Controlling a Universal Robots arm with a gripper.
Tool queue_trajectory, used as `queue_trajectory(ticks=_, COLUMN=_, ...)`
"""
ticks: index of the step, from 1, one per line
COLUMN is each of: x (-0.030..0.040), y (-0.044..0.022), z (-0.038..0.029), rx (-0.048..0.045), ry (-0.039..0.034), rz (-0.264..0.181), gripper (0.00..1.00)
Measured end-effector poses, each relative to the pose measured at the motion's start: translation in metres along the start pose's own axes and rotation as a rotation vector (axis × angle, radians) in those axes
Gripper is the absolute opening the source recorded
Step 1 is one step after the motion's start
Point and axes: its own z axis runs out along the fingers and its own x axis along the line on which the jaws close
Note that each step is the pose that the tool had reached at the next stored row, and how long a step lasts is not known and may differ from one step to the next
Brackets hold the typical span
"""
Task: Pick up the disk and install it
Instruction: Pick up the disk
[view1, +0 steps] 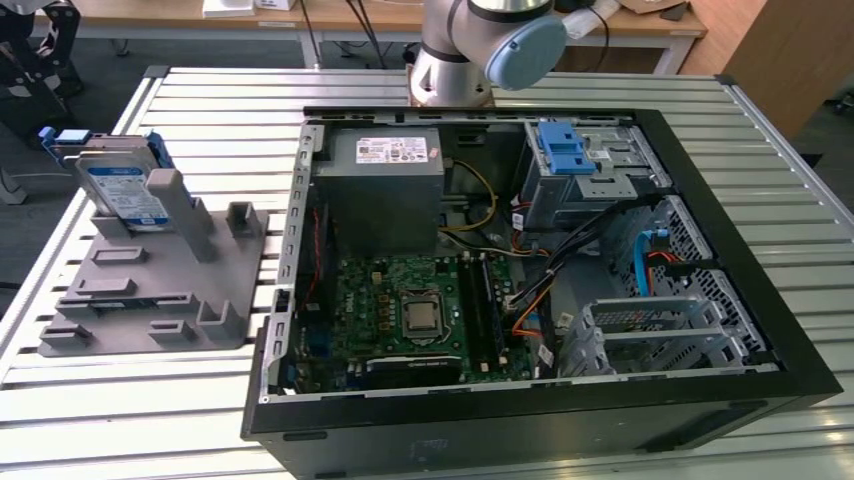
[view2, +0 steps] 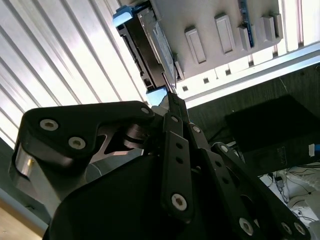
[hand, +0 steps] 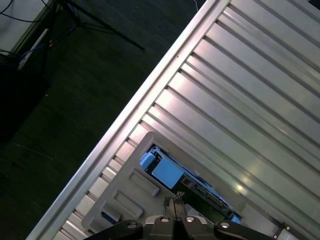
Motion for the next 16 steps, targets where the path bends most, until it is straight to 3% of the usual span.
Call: queue_trajectory(ticks=16, x=0.0000, y=0.0000, z=0.0000, rx=-0.0013, ry=0.0032, rz=-0.072, gripper=0.11)
